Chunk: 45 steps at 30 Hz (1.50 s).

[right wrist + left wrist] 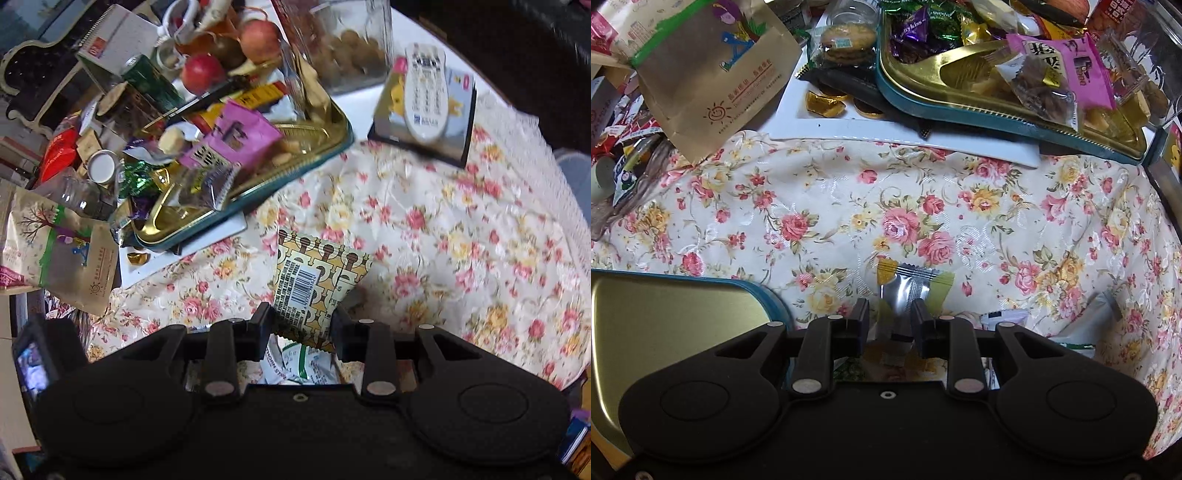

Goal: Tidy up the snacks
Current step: 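Lift and carry both held snacks over the gold tray with both grippers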

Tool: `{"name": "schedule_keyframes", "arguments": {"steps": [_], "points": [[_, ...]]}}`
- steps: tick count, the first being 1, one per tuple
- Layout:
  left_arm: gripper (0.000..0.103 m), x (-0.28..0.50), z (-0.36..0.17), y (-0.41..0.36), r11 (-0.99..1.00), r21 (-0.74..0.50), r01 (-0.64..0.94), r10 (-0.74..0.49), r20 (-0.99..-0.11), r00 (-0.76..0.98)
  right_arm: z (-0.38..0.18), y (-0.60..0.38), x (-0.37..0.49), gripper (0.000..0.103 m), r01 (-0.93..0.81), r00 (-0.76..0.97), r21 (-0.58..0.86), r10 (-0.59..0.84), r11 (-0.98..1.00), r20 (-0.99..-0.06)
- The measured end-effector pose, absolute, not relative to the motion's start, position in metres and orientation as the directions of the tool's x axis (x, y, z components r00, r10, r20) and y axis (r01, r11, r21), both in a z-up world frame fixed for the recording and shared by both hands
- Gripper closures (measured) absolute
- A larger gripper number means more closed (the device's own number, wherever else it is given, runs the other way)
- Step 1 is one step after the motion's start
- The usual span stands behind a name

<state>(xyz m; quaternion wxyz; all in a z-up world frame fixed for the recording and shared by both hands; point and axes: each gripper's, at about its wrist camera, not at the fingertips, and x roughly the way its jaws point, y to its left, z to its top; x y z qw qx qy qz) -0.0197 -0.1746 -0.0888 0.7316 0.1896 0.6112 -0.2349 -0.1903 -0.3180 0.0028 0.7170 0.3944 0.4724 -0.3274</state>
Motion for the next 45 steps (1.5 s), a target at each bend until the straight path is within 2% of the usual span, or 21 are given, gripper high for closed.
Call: {"name": "schedule_keyframes", "arguments": {"steps": [10,14,16,24,30,37,45], "points": [[0.066,-0.037,-0.096,-0.192,0.781,0.052,0.622,-0.103,-0.972,0.212,0.006,-0.322,-0.194,0.067,0.846,0.340,0.250,-0.117,0.470,-0.933],[0.064,-0.043,-0.096,-0.194,0.778,0.022,0.628,-0.128,-0.973,0.192,0.005,-0.323,-0.196,0.067,0.850,0.338,0.256,-0.103,0.461,-0.935],[0.059,-0.042,-0.101,-0.193,0.775,0.011,0.632,-0.131,-0.975,0.178,0.006,-0.324,-0.197,0.067,0.849,0.342,0.263,-0.098,0.459,-0.935],[0.057,-0.047,-0.107,-0.197,0.774,0.022,0.633,-0.124,-0.975,0.185,0.005,-0.322,-0.194,0.067,0.847,0.337,0.258,-0.094,0.465,-0.937],[0.067,-0.044,-0.103,-0.193,0.803,-0.024,0.595,-0.146,-0.977,0.157,0.003,-0.321,-0.193,0.067,0.848,0.322,0.241,-0.098,0.472,-0.942],[0.068,-0.036,-0.100,-0.183,0.842,-0.068,0.534,-0.148,-0.983,0.109,0.002,-0.320,-0.191,0.067,0.850,0.317,0.238,-0.095,0.470,-0.944],[0.068,-0.027,-0.066,-0.165,0.882,-0.086,0.463,-0.158,-0.980,0.119,0.001,-0.318,-0.188,0.067,0.844,0.312,0.233,-0.090,0.482,-0.946]]}}
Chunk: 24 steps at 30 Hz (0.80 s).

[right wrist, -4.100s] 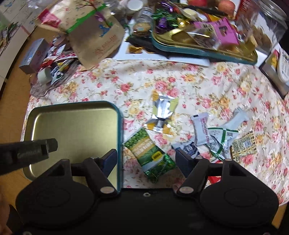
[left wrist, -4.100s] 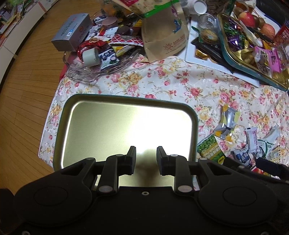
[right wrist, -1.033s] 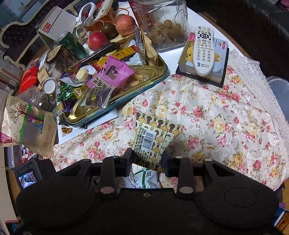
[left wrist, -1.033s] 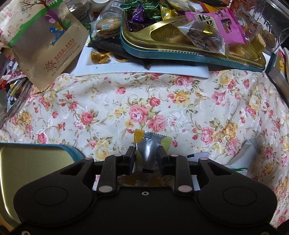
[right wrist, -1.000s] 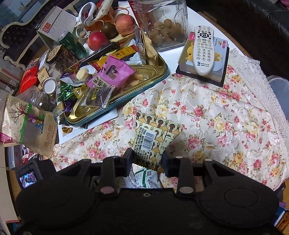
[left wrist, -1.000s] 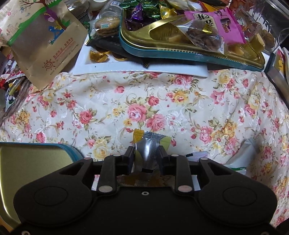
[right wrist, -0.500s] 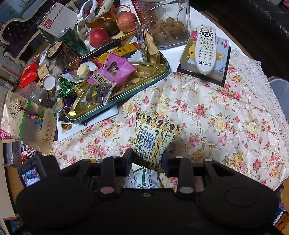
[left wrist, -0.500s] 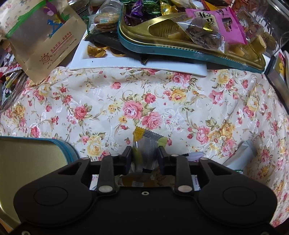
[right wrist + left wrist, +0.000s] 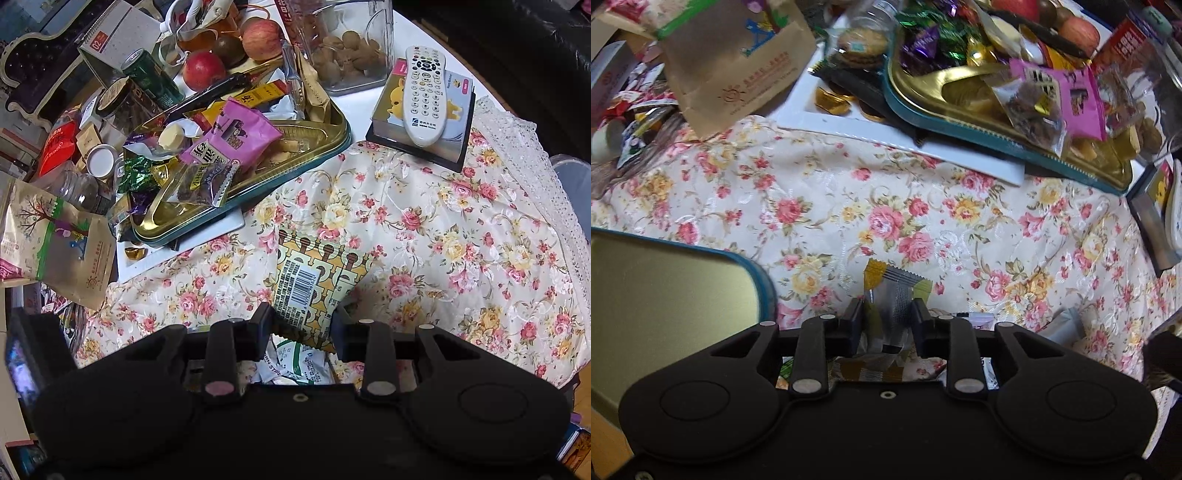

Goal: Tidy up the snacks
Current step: 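Lift and carry both held snacks over the gold tray with both grippers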

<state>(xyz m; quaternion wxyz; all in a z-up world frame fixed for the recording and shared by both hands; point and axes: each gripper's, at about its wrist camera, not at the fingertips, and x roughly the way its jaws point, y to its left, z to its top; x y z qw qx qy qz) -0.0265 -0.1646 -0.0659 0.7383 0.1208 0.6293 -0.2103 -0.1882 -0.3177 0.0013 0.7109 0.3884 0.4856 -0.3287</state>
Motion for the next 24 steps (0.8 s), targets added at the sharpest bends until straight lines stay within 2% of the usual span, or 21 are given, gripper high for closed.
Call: {"name": "schedule_keyframes", "arguments": {"steps": [3,15,24], "points": [[0.068,-0.024,-0.051,-0.155,0.898,-0.081,0.433,-0.155,-0.978,0.140,0.000,-0.315,-0.186,0.067,0.843,0.306,0.226,-0.088,0.489,-0.948],[0.068,0.002,-0.007,-0.106,0.937,0.064,0.344,-0.043,-0.954,0.295,-0.013,-0.282,-0.159,0.067,0.804,0.270,0.188,-0.064,0.565,-0.961],[0.068,0.029,0.006,-0.063,0.959,0.080,0.271,-0.005,-0.954,0.300,-0.025,-0.238,-0.128,0.067,0.726,0.247,0.155,-0.044,0.670,-0.968]]}}
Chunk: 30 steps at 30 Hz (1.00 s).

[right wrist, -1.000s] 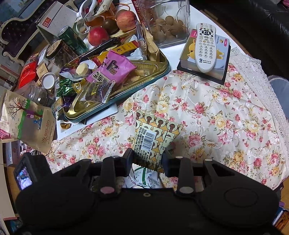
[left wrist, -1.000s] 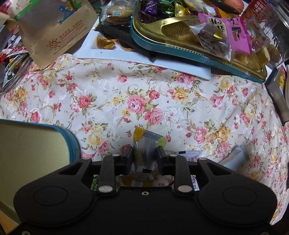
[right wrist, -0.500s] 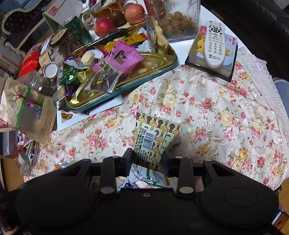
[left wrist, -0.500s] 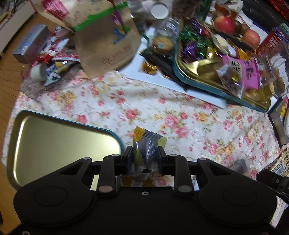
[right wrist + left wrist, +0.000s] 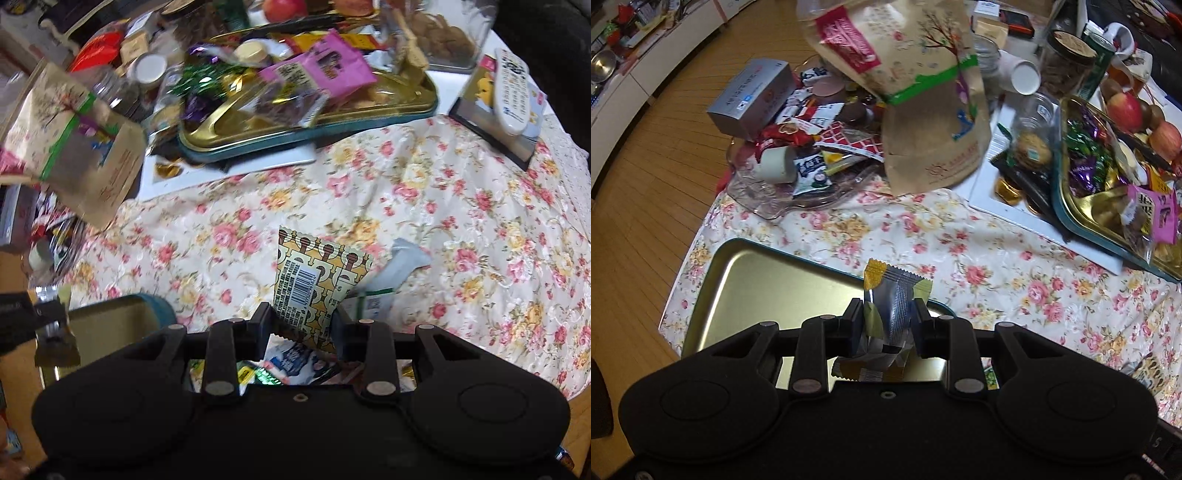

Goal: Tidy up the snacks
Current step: 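Lift and carry both held snacks over the gold tray with both grippers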

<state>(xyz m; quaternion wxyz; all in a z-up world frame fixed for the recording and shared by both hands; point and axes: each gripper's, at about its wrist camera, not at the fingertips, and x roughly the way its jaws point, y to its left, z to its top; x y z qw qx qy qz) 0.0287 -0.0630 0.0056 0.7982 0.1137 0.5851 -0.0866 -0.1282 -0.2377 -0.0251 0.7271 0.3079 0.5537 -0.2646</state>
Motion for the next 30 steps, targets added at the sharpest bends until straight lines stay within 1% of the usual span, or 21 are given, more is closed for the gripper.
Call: {"name": "schedule_keyframes", "arguments": {"steps": [6,10,15,19,30], "points": [[0.067,0.042,0.015,-0.036,0.973,0.070,0.218,-0.001,-0.951,0.310,-0.022,-0.205,-0.111,0.067,0.661,0.271,0.187,0.001,0.727,-0.963],[0.067,0.049,0.020,-0.021,0.977,0.098,0.190,0.030,-0.943,0.331,-0.023,-0.178,-0.098,0.067,0.606,0.274,0.187,0.018,0.773,-0.962],[0.067,0.060,0.023,0.000,0.987,0.072,0.147,0.020,-0.945,0.328,-0.025,-0.150,-0.084,0.067,0.552,0.284,0.231,0.080,0.801,-0.955],[0.067,0.063,0.023,0.010,0.987,0.096,0.129,0.047,-0.941,0.336,-0.024,-0.134,-0.073,0.067,0.513,0.294,0.249,0.104,0.822,-0.950],[0.065,0.073,0.021,0.031,0.994,0.037,0.103,0.007,-0.960,0.282,-0.023,-0.098,-0.053,0.067,0.417,0.316,0.284,0.155,0.863,-0.936]]}}
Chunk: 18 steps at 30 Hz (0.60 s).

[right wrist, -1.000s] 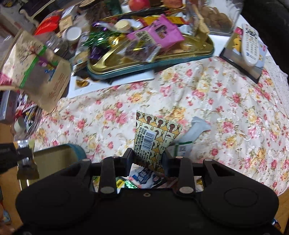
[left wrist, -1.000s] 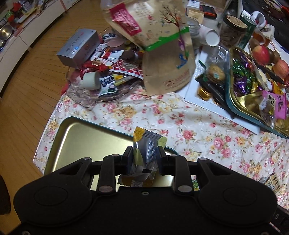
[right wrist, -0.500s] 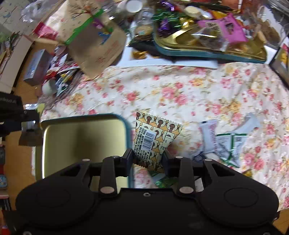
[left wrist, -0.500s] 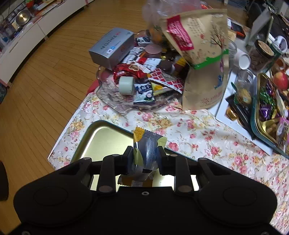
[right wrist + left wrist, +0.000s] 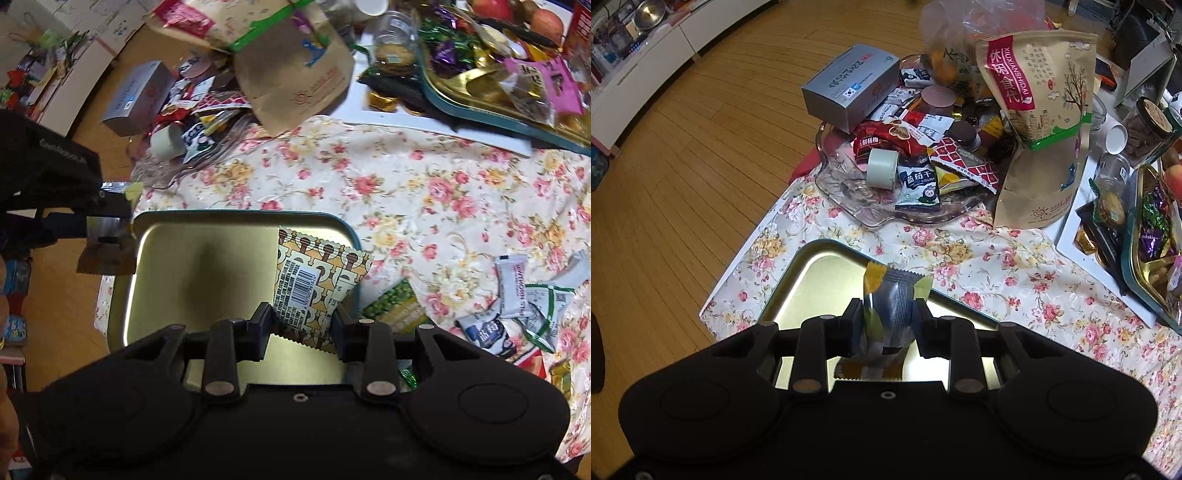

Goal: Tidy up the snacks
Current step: 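Lift and carry both held snacks over the gold tray with both grippers, then open both grippers to drop the candy and packet onto the tray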

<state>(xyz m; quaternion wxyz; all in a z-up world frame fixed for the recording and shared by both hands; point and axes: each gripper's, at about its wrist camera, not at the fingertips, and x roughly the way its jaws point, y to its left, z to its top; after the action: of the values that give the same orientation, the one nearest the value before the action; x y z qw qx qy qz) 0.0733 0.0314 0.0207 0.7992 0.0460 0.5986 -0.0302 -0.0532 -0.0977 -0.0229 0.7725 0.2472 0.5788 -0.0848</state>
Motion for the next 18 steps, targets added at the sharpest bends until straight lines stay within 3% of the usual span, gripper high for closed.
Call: {"name": "schedule_keyframes", "arguments": {"steps": [11,13,15,18], "points": [[0.063,0.074,0.020,0.038,0.995,0.016,0.099,-0.011,-0.963,0.270,-0.023,-0.073,-0.047,0.066,0.346,0.322,0.275,0.162,0.897,-0.933],[0.063,0.074,0.020,0.038,0.995,0.018,0.099,-0.009,-0.963,0.270,-0.022,-0.071,-0.047,0.064,0.332,0.328,0.281,0.169,0.900,-0.929],[0.063,0.073,0.020,0.039,0.995,0.020,0.100,-0.008,-0.963,0.270,-0.020,-0.070,-0.047,0.052,0.328,0.336,0.285,0.171,0.901,-0.926],[0.063,0.074,0.020,0.038,0.995,0.019,0.102,-0.009,-0.963,0.268,-0.017,-0.069,-0.048,0.052,0.309,0.346,0.297,0.184,0.904,-0.920]]}}
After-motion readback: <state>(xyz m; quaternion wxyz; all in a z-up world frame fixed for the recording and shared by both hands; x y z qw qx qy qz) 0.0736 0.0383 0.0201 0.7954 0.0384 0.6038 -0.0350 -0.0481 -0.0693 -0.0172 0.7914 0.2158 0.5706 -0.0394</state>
